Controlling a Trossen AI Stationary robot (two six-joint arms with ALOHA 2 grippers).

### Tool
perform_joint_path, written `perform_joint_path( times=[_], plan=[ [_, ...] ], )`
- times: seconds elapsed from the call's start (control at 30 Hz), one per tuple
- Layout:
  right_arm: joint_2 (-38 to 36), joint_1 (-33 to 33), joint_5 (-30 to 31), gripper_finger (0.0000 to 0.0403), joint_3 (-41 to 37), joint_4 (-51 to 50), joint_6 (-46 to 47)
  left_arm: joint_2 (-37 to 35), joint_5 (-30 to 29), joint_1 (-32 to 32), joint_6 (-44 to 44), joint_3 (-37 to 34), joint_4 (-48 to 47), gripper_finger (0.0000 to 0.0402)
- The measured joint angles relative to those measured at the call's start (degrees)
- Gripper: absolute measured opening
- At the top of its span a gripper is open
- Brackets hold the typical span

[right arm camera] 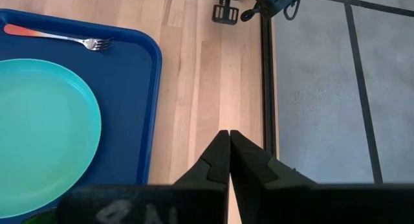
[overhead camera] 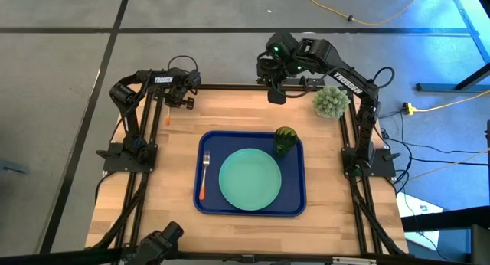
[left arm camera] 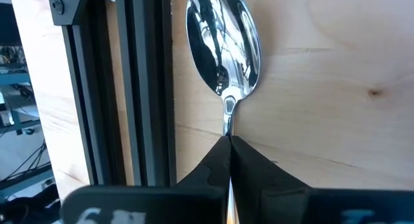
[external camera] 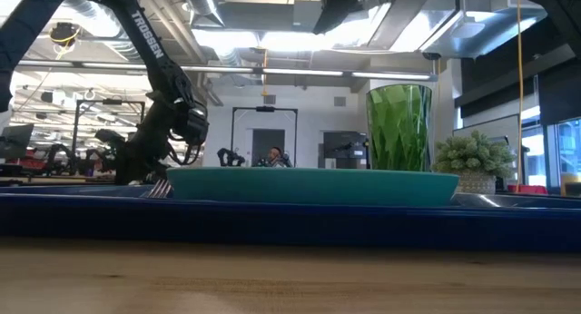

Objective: Pick and place plate/cup/fork/spoon on tray
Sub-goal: Put the orange spoon on the blue tray

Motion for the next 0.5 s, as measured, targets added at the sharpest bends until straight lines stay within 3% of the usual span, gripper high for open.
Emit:
perform_joint_path(
  times=[0.37, 0.5],
  plan=[
    [0.0, 0.0, 0.0, 0.0012, 0.0, 0.0, 0.0, -0.1, 8.5, -0.9, 3.1, 0.8, -1.1, 0.0],
    [0.0, 0.0, 0.0, 0.0012, 0.0, 0.0, 0.0, -0.1, 9.0, -1.9, 3.2, 0.8, -1.4, 0.0]
  ],
)
